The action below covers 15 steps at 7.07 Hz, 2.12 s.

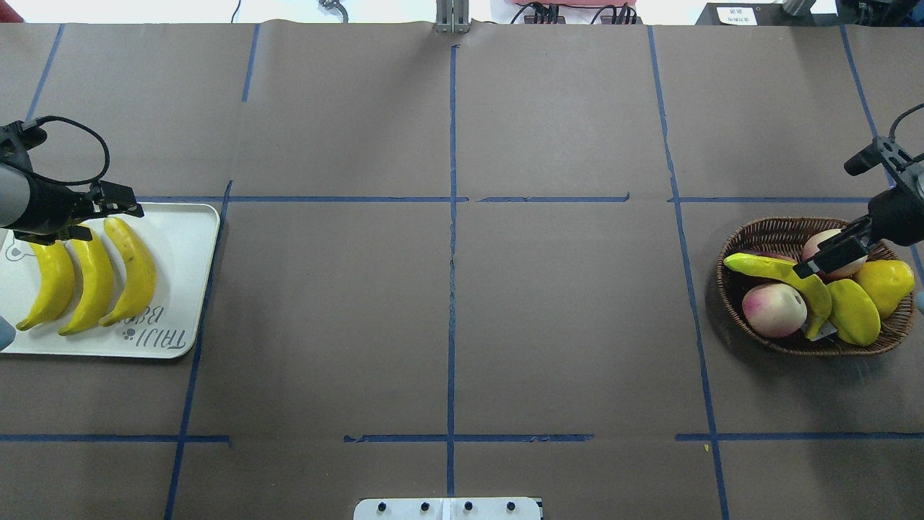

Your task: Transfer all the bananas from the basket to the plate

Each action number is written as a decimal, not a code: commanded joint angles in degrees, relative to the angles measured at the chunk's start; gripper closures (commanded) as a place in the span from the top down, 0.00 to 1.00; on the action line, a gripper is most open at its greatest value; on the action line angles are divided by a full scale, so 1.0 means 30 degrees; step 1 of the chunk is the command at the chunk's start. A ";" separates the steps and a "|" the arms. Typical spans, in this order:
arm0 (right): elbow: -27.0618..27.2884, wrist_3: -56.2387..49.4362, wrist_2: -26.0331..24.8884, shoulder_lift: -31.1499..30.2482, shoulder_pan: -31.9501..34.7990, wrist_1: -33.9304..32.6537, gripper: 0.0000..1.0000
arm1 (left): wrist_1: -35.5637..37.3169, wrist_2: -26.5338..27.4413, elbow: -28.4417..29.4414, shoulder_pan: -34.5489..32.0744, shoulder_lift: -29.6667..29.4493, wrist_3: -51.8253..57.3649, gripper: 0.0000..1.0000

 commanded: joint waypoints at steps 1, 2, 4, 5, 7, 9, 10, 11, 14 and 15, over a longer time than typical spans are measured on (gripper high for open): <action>-0.1468 -0.0021 0.0524 0.0055 -0.0027 0.1325 1.00 | -0.0001 -0.0001 -0.0063 0.0016 -0.0028 -0.0055 1.00; -0.1531 0.0008 0.0643 0.0027 0.0001 0.1328 1.00 | -0.0001 -0.0001 -0.0063 -0.0013 -0.0058 -0.0055 1.00; -0.1503 0.0155 0.1606 0.0027 0.0002 0.1328 1.00 | -0.0001 -0.0001 -0.0121 0.0016 -0.0058 -0.0084 1.00; -0.1473 0.0184 0.1669 0.0027 0.0002 0.1328 1.00 | -0.0001 -0.0001 -0.0121 0.0016 -0.0058 -0.0113 1.00; -0.1473 0.0272 0.1640 0.0027 -0.0027 0.1328 1.00 | -0.0001 -0.0001 -0.0121 0.0016 -0.0058 -0.0143 1.00; -0.1473 0.0272 0.1640 0.0056 -0.0028 0.1328 1.00 | -0.0001 -0.0001 -0.0121 0.0016 -0.0087 -0.0143 1.00; -0.1444 0.0272 0.1640 0.0085 -0.0057 0.1328 0.98 | -0.0001 -0.0001 -0.0121 0.0016 -0.0087 -0.0172 1.00; -0.1444 0.0243 0.1611 0.0114 -0.0086 0.1328 0.89 | -0.0001 -0.0001 -0.0179 0.0016 -0.0087 -0.0201 1.00; -0.1414 0.0243 0.1611 0.0231 -0.0319 0.1444 0.98 | -0.0001 -0.0529 -0.0356 0.0016 -0.0029 -0.0231 1.00; -0.1443 0.0243 0.1611 0.0232 -0.0408 0.1445 0.98 | -0.0001 -0.0529 -0.0356 0.0016 -0.0029 -0.0231 1.00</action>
